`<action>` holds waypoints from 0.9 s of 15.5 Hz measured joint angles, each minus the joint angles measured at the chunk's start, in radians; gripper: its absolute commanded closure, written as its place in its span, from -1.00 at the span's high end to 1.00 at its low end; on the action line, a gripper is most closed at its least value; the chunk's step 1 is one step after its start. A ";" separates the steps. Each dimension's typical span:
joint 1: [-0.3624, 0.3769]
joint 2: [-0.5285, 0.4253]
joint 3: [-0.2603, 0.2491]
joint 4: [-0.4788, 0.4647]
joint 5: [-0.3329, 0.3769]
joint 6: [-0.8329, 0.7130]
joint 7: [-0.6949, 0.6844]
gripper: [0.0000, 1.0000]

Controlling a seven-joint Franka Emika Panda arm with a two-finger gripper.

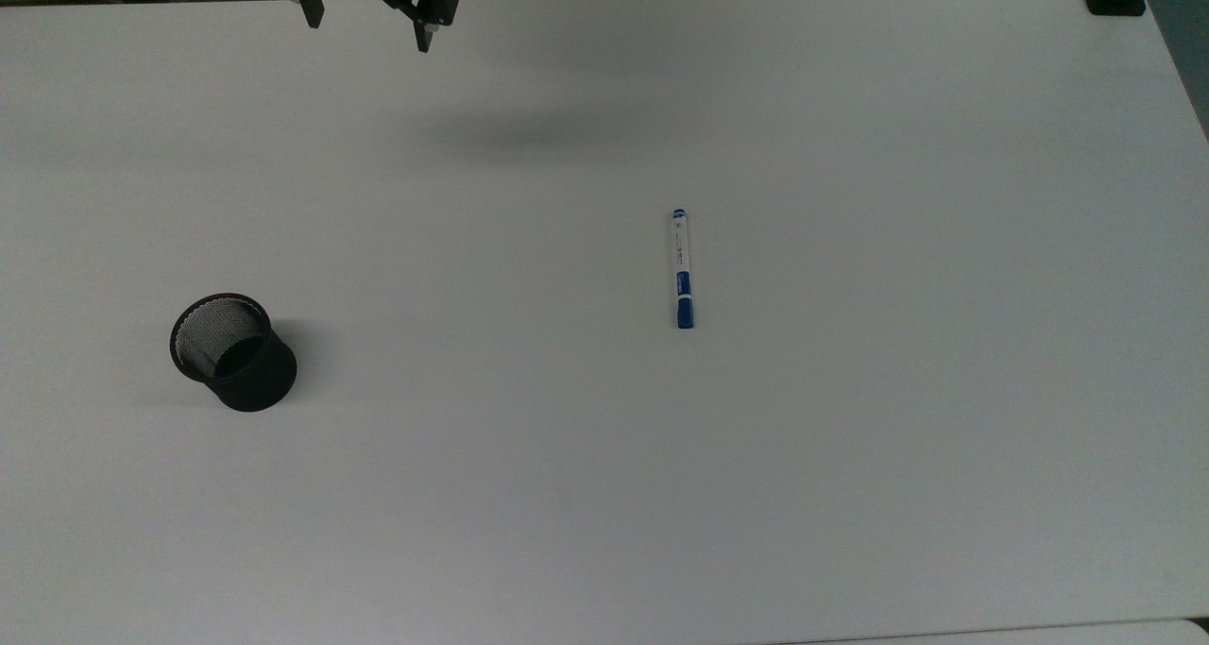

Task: Insert the marker
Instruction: 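Move the open gripper toward the blue-capped white marker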

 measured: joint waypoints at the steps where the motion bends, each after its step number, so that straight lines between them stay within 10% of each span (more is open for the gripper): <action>1: 0.000 0.000 0.000 0.000 0.000 0.000 0.000 1.00; 14: 0.035 0.000 0.000 0.013 0.076 -0.024 -0.010 1.00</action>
